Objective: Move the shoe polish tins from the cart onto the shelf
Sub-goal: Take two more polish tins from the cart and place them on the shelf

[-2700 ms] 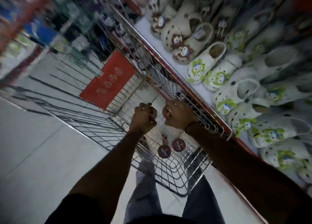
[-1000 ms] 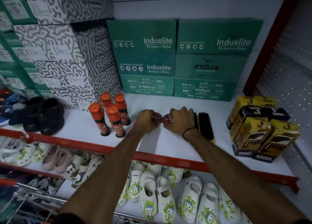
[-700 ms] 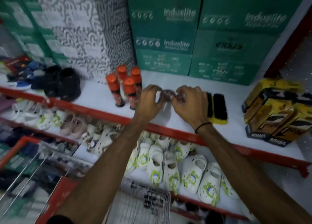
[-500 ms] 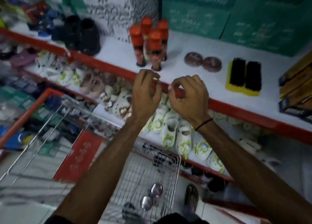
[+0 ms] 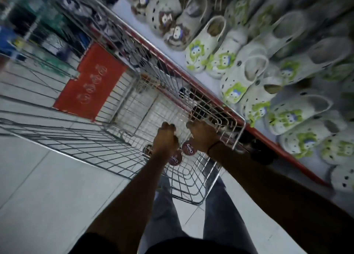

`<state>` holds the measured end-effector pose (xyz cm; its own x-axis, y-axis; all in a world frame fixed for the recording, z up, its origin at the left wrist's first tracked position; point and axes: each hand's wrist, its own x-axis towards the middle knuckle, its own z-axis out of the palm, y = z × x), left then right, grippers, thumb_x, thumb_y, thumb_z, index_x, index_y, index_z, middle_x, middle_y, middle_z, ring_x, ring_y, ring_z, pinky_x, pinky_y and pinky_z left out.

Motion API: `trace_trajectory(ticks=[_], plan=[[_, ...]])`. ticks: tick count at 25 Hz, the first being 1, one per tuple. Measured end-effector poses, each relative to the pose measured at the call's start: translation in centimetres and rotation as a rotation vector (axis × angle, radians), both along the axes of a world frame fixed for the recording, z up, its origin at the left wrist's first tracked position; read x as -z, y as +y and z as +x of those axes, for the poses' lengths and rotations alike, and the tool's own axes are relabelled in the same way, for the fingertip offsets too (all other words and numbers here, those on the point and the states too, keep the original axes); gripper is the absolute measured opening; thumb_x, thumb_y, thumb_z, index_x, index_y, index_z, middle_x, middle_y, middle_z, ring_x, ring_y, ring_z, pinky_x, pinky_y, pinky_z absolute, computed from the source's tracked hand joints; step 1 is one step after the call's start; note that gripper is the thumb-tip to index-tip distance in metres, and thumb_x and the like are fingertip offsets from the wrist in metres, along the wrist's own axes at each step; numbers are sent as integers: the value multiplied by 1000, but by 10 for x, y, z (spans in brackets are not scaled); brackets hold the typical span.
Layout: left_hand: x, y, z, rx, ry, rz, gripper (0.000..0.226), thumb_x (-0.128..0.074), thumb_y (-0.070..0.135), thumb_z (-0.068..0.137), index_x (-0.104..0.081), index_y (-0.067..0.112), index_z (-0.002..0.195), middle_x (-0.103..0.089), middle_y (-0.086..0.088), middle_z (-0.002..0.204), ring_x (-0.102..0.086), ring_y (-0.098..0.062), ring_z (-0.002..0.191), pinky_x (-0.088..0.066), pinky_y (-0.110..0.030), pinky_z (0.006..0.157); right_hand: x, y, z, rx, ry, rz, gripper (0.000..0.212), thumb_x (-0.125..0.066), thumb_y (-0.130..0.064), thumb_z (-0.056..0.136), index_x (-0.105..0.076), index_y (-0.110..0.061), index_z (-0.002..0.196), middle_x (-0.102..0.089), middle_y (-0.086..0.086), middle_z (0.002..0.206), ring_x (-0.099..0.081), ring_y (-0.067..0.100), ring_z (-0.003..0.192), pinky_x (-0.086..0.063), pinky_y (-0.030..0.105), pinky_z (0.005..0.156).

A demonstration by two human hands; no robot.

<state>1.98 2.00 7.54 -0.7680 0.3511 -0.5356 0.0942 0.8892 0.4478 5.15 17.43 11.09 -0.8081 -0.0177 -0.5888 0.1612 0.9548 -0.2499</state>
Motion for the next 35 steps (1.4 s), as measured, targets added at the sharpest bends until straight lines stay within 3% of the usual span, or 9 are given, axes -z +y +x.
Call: trace_trajectory(ticks=[4,7,12,19,22,25,30,33,35], plan=[[88,3,50,15,-317,-325,66,-66,16,85,-37,14,144,-36,-18,144,-48,-44,127,-47,-48,98,92,-29,21,-63,-225,109,48,-47,-31,101,-41,-20,148,-46,17,145,-47,42,130,-39,50,107],[117,12,64,-6,-248,-375,80,-77,19,77,-33,15,145,-35,-16,143,-50,-41,126,-48,-49,99,127,-42,27,-86,-194,164,41,-48,-25,101,-47,-26,142,-45,15,142,-50,42,125,-42,51,103],[105,2,57,60,-269,-351,99,-89,31,68,-32,13,146,-43,-17,141,-52,-42,126,-51,-51,97,109,-30,15,-97,-179,173,59,-70,-29,88,-42,-22,140,-44,16,141,-54,42,121,-48,49,97],[-51,-12,-42,-150,4,-117,101,-76,38,62,-25,10,145,-44,-20,140,-50,-46,124,-51,-58,97,-49,3,-51,102,144,16,77,-83,-38,63,-53,-16,130,-50,16,131,-59,41,111,-55,44,87],[-141,-6,-91,-124,256,94,79,-74,37,61,-44,7,128,-47,-19,127,-59,-44,108,-56,-46,82,-133,10,-76,206,384,-20,72,-80,-47,62,-57,-18,124,-54,13,120,-60,39,103,-54,44,82],[-226,7,-120,-93,542,333,58,-69,38,59,-59,10,109,-53,-15,109,-56,-29,92,-48,-30,72,-209,23,-83,281,655,-56,74,-77,-51,58,-61,-20,124,-58,10,116,-62,37,99,-55,44,81],[-347,58,-135,9,836,627,52,-71,31,58,-66,18,108,-53,-10,113,-53,-14,91,-45,-21,78,-330,73,-74,408,992,9,78,-67,-62,52,-63,-30,123,-58,1,109,-62,26,99,-56,36,82],[-391,108,-134,77,884,772,54,-76,27,56,-70,16,109,-56,-9,112,-51,-6,94,-38,-3,85,-370,114,-57,472,1082,61,80,-71,-64,53,-60,-33,126,-60,-1,112,-65,26,99,-58,36,81],[-409,150,-126,156,890,842,55,-76,26,57,-70,14,110,-58,-9,110,-57,-13,94,-45,-9,86,-385,150,-39,572,1096,106,80,-77,-66,55,-58,-31,125,-63,2,115,-66,28,104,-58,38,83]])
